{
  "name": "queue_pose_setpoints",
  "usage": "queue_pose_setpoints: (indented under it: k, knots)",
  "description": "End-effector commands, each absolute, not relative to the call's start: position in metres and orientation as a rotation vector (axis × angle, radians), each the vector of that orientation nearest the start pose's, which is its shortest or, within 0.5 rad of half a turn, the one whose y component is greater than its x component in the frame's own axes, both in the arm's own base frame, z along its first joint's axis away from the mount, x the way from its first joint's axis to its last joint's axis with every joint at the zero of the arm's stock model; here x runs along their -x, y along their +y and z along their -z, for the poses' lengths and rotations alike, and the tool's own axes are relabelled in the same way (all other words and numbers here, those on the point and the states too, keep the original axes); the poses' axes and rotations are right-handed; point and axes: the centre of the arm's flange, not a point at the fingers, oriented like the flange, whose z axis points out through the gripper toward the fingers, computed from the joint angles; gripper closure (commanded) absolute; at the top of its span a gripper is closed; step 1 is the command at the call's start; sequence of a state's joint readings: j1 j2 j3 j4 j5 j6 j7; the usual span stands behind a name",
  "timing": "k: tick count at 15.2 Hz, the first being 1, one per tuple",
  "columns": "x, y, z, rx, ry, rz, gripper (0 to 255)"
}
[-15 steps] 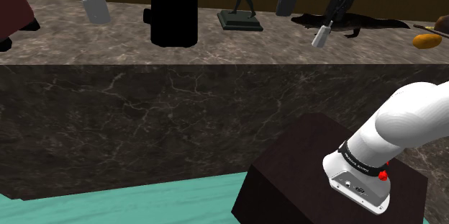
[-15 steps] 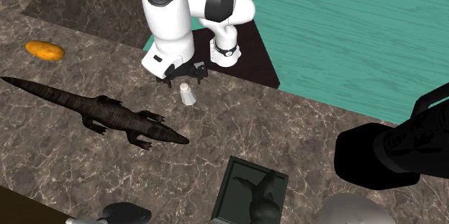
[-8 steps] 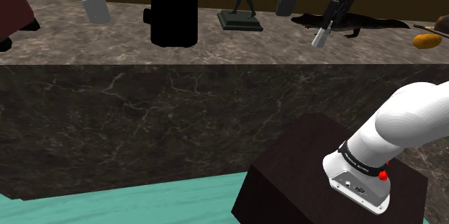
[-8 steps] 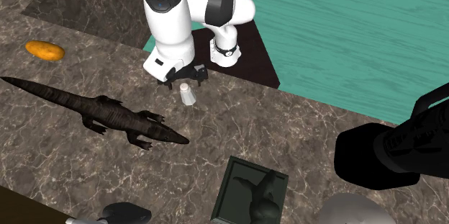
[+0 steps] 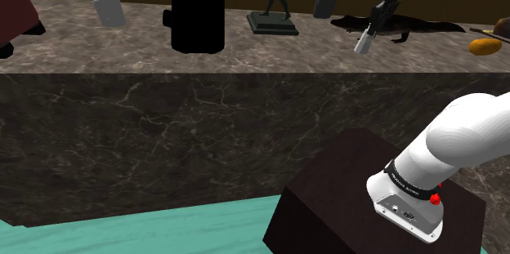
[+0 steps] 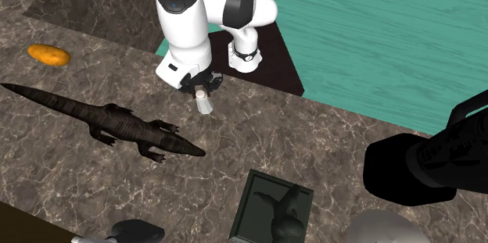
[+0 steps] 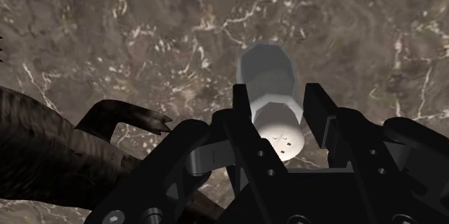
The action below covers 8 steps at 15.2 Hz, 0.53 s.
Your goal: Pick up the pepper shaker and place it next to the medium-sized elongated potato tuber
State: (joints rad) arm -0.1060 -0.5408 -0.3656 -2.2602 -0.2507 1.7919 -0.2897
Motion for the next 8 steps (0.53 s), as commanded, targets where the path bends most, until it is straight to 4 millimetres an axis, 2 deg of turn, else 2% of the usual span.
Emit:
queue_pose_setpoints:
  k: [1, 4, 8]
  knots:
    - [-0.342, -0.223, -0.553, 3.211, 0.141, 0.036, 255]
    - [-0.342, -0.223, -0.553, 3.211, 0.141, 0.036, 255]
    - [-0.342, -0.223, -0.575, 3.211, 0.141, 0.036, 255]
